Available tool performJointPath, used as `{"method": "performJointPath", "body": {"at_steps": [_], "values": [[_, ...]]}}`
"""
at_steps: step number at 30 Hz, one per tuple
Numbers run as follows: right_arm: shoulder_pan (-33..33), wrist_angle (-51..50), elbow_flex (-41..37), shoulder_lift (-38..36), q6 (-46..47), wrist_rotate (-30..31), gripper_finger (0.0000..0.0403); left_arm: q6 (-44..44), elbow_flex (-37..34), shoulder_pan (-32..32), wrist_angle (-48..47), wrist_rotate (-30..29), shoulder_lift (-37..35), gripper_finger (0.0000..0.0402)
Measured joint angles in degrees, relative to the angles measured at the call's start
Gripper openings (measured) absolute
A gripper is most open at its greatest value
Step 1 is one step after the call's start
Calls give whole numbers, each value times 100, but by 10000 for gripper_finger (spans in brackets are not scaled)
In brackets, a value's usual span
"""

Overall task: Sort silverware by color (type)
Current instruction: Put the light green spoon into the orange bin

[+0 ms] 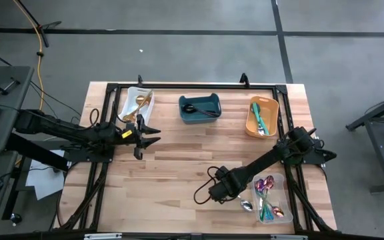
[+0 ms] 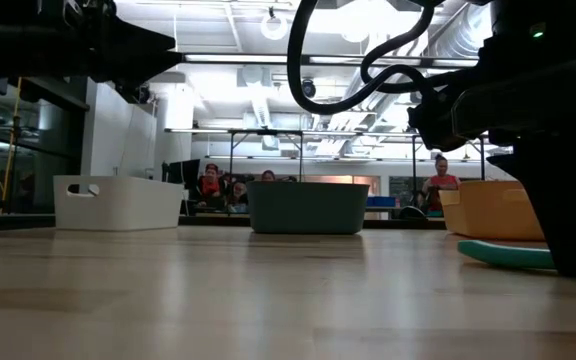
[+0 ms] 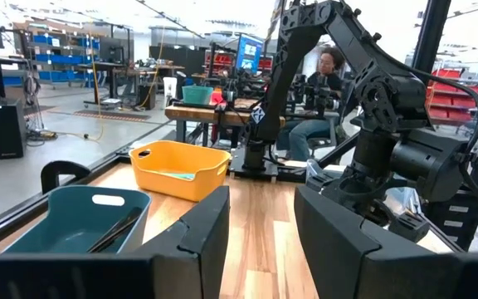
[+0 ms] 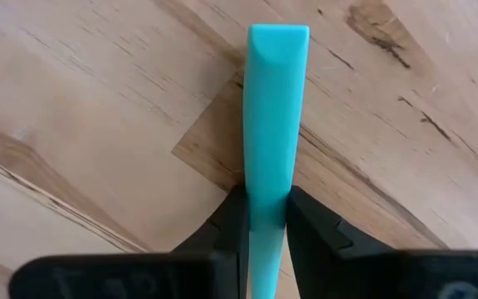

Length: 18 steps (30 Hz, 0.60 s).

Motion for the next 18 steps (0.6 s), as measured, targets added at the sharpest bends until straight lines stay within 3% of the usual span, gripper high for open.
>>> {"method": "performJointPath", "body": {"at_steps": [18], "values": [[0, 79, -2, 0, -59, -26, 49, 2, 0, 0, 0, 0, 0, 129]]}}
